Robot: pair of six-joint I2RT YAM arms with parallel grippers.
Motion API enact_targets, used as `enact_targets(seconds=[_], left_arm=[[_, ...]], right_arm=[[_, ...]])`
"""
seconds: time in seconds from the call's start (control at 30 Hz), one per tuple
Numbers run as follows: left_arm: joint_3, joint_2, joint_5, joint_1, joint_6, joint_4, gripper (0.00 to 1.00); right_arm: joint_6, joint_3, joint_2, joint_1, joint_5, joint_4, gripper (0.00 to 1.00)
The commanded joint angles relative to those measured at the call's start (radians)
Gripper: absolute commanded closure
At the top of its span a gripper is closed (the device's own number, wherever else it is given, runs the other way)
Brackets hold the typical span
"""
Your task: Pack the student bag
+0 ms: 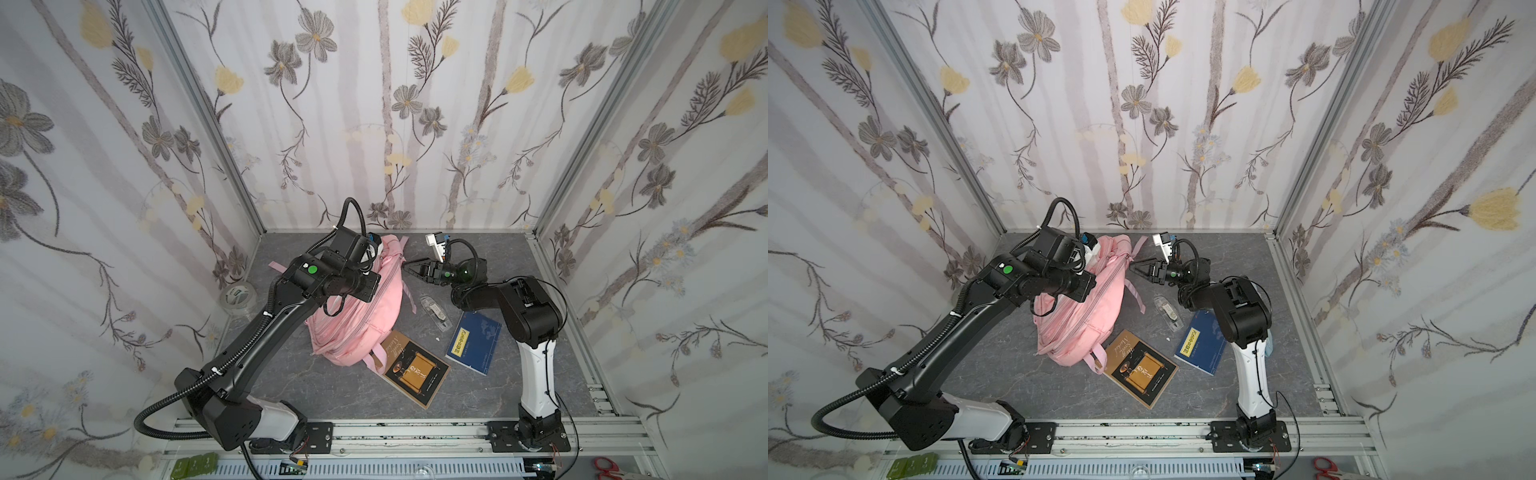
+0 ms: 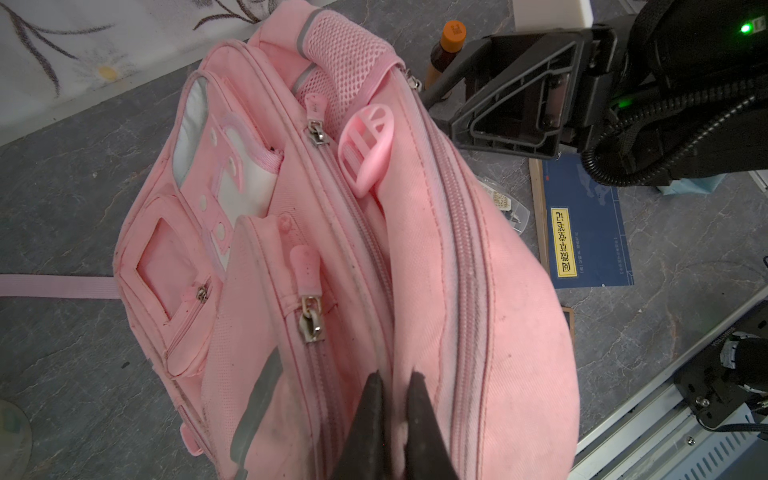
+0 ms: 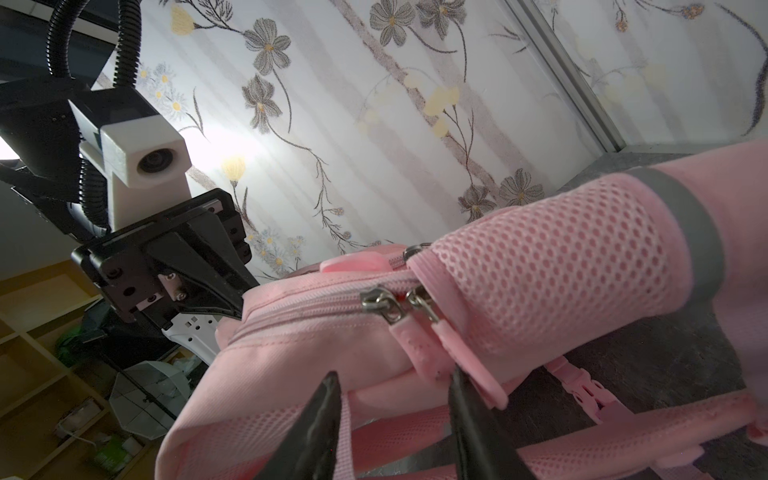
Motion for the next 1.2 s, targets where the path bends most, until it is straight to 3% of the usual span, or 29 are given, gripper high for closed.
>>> enact_targets(seconds=[0.0, 0.2, 0.73, 0.9, 1.17], left_arm=[[0.010, -0.008, 0.001, 0.001, -0.002, 0.080, 1.00], [0.028, 0.002, 0.004, 0.000, 0.001, 0.074, 1.00], [0.086, 0.039, 0.035, 0.001, 0.019, 0.040, 1.00], [0.081, 0.042, 0.032, 0.001, 0.019, 0.041, 1.00], [0.075, 0.045, 0.027, 0.005, 0.024, 0.048, 1.00]], right_arm=[[-0.063, 0.017, -0.013, 0.007, 0.049, 0.057, 0.53], [-0.117, 0.032, -0.016, 0.006, 0.061, -0.024, 0.51], [-0.092, 0.047, 0.024, 0.007, 0.047, 0.005, 0.47], [0.025, 0.057, 0.041, -0.001, 0.034, 0.171, 0.54], [0.062, 0.045, 0.043, -0.007, 0.017, 0.220, 0.77]])
